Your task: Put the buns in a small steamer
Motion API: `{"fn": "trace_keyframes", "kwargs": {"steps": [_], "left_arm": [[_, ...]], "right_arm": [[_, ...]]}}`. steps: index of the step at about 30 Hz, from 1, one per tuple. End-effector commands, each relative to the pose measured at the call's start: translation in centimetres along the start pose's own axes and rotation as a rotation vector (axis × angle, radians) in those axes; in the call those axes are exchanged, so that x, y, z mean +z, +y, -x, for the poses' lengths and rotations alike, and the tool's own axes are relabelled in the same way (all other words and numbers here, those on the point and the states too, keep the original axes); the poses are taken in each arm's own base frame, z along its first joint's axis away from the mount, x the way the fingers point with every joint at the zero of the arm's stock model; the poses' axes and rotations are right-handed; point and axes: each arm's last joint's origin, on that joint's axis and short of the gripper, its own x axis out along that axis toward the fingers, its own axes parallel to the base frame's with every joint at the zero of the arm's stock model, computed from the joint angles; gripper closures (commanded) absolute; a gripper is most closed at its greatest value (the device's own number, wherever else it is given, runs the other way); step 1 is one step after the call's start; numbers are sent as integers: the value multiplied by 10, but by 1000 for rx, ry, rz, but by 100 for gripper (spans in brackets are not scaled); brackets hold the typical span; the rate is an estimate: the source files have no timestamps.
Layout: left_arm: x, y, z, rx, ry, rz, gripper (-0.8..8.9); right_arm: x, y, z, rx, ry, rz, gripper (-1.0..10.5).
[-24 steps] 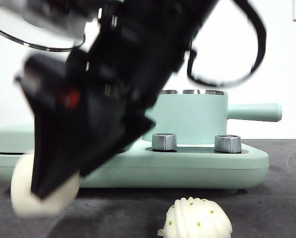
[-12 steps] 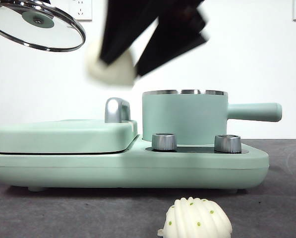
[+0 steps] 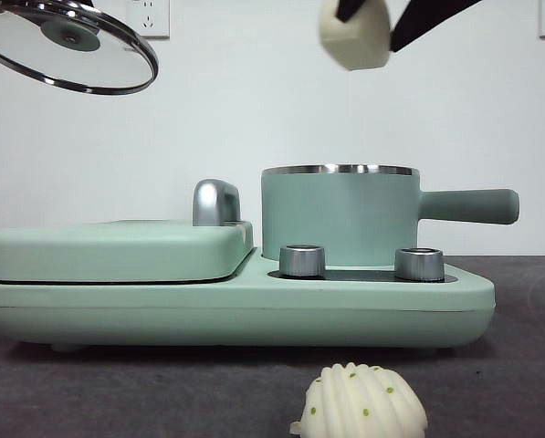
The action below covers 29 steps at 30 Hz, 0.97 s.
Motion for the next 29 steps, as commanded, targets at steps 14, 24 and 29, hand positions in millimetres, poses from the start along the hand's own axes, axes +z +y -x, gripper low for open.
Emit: {"fn": "trace_keyframes", "kwargs": {"steps": [14,24,29], "left_arm": [[9,0,3,2,-59,-3,803],[9,0,3,2,-59,-2,803],[9,0,3,2,-60,-3,803]], "right_arm": [[46,-44,-96,-72,96,55,654],[59,-68,-140,-78,115,27,654],[61,-76,-155,-84,135,19,654]]}}
